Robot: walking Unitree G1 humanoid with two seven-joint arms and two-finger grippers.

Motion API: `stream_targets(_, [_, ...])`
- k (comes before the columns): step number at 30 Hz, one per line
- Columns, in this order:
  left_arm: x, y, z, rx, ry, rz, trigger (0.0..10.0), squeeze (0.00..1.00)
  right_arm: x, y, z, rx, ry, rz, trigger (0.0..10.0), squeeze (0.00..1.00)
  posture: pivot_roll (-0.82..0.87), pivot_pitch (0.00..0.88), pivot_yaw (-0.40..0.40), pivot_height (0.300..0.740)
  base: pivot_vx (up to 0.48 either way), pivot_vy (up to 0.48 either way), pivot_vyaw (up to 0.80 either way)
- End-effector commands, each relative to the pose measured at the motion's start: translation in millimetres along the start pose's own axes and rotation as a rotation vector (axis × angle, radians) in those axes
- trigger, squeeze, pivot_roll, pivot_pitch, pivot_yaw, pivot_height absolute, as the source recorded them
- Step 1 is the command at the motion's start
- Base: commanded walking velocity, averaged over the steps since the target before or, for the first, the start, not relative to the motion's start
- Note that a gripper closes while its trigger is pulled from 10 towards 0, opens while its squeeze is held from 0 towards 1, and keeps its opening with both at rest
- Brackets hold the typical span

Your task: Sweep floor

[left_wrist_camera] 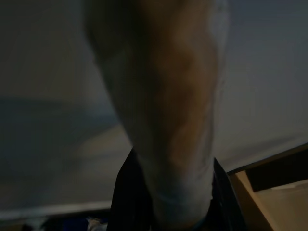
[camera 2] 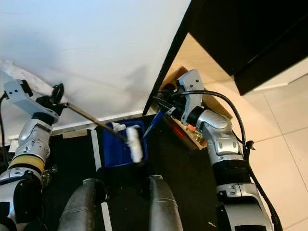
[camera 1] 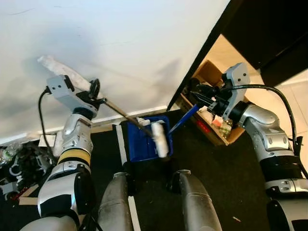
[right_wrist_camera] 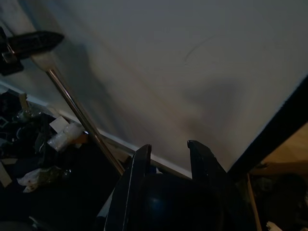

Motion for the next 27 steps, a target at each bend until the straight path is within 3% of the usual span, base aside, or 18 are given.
stream_targets(1, [18.9, 23.9, 13.3, 0.025, -0.007, -0.138, 10.0, 0.0, -38.6, 22.4, 0.1, 0.073, 0.085, -0.15, 10.0, 0.0, -0.08, 0.501, -0.119, 0.74, 0.0, 0.0, 0.0])
stream_targets(2, [18.9, 23.9, 13.3, 0.025, -0.007, -0.138, 10.0, 0.0, -38.6, 22.4, 0.1, 0.073, 0.085, -0.15, 10.0, 0.0, -0.08, 0.501, -0.119, 0.74, 0.0, 0.0, 0.0])
stream_targets(5, [59.7, 56.5, 32.6, 0.057, -0.002, -0.372, 10.0, 0.0, -38.9, 22.2, -0.7, 0.072, 0.083, -0.152, 10.0, 0.0, -0.07, 0.498, -0.115, 0.74, 0.0, 0.0, 0.0])
stream_targets(6, [59.7, 56.5, 32.6, 0.057, -0.002, -0.372, 10.0, 0.0, -38.9, 22.2, -0.7, 0.072, 0.083, -0.152, 10.0, 0.0, -0.07, 0.498, -0.115, 0.74, 0.0, 0.0, 0.0])
stream_targets(8, [82.0, 71.4, 45.3, 0.07, 0.007, -0.485, 10.0, 0.0, -39.5, 22.5, -1.3, 0.073, 0.083, -0.153, 10.0, 0.0, -0.06, 0.499, -0.117, 0.74, 0.0, 0.0, 0.0])
stream_targets(13, [92.3, 82.6, 53.6, 0.101, 0.026, -0.545, 10.0, 0.0, -39.4, 23.1, -2.0, 0.076, 0.082, -0.154, 10.0, 0.0, -0.06, 0.501, -0.121, 0.74, 0.0, 0.0, 0.0])
stream_targets(15, [91.2, 91.1, 57.3, 0.155, 0.044, -0.602, 10.0, 0.0, -39.1, 23.3, -2.3, 0.078, 0.082, -0.154, 10.0, 0.0, -0.07, 0.507, -0.128, 0.74, 0.0, 0.0, 0.0])
stream_targets(18, [81.2, 97.6, 58.7, 0.222, 0.054, -0.612, 10.0, 0.0, -38.5, 24.0, -2.8, 0.082, 0.082, -0.154, 10.0, 0.0, -0.08, 0.514, -0.135, 0.74, 0.0, 0.0, 0.0])
stream_targets(21, [53.5, 97.9, 58.0, 0.292, 0.085, -0.61, 10.0, 0.0, -36.5, 26.5, -3.7, 0.093, 0.081, -0.153, 10.0, 0.0, -0.11, 0.53, -0.144, 0.74, 0.0, 0.0, 0.0])
stream_targets(27, [46.0, 96.5, 55.2, 0.327, 0.092, -0.619, 10.0, 0.0, -36.2, 27.1, -3.4, 0.098, 0.084, -0.151, 10.0, 0.0, -0.13, 0.533, -0.148, 0.74, 0.0, 0.0, 0.0])
Point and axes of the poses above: a point about 5 cm out from each wrist's last joint towards the gripper, its own z axis pointing back from the gripper into the wrist, its own x axis along the axis of the wrist's last joint, y = z × x, the point moved 5 cm from there along -z, pointing out of the wrist towards the gripper, and after that the axes turned 3 degrees about z, right-handed, at the moved point
